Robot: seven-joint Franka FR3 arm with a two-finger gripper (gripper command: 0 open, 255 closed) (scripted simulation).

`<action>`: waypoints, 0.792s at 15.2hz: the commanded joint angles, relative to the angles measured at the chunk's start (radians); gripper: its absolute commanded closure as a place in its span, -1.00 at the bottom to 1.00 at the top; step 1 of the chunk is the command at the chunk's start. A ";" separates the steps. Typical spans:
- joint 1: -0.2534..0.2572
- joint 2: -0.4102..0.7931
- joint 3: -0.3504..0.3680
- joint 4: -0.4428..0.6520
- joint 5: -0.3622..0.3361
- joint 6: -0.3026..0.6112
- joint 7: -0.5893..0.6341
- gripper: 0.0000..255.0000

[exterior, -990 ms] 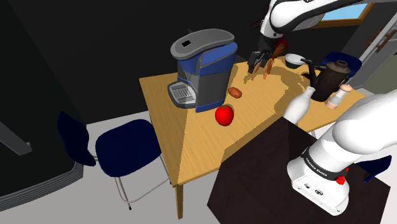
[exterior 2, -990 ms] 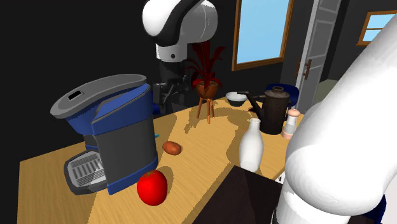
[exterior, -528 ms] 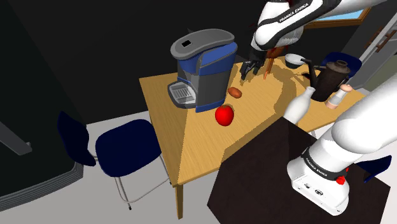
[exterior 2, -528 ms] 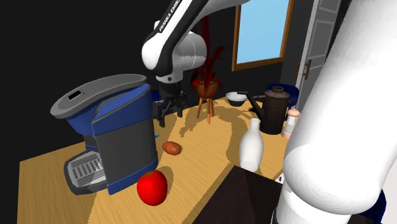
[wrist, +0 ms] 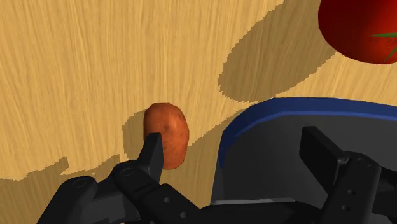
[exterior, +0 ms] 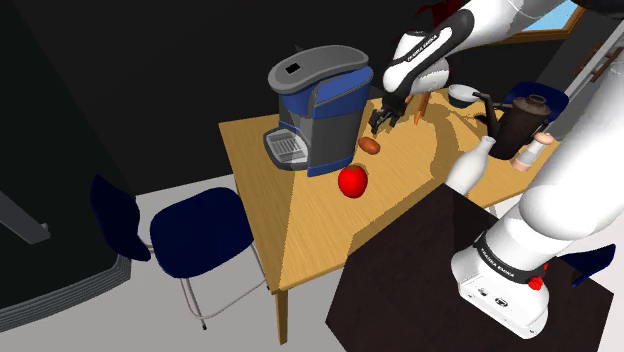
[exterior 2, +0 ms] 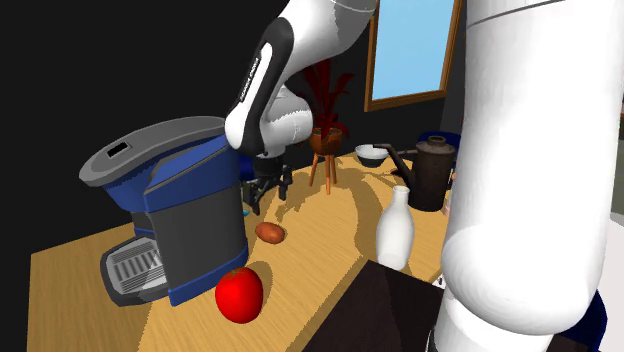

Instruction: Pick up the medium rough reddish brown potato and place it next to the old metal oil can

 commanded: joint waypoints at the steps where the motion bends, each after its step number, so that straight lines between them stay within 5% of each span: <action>1: -0.015 0.084 -0.001 0.043 0.022 0.045 -0.013 -1.00; 12: -0.113 0.486 0.024 0.359 0.105 0.151 -0.041 -1.00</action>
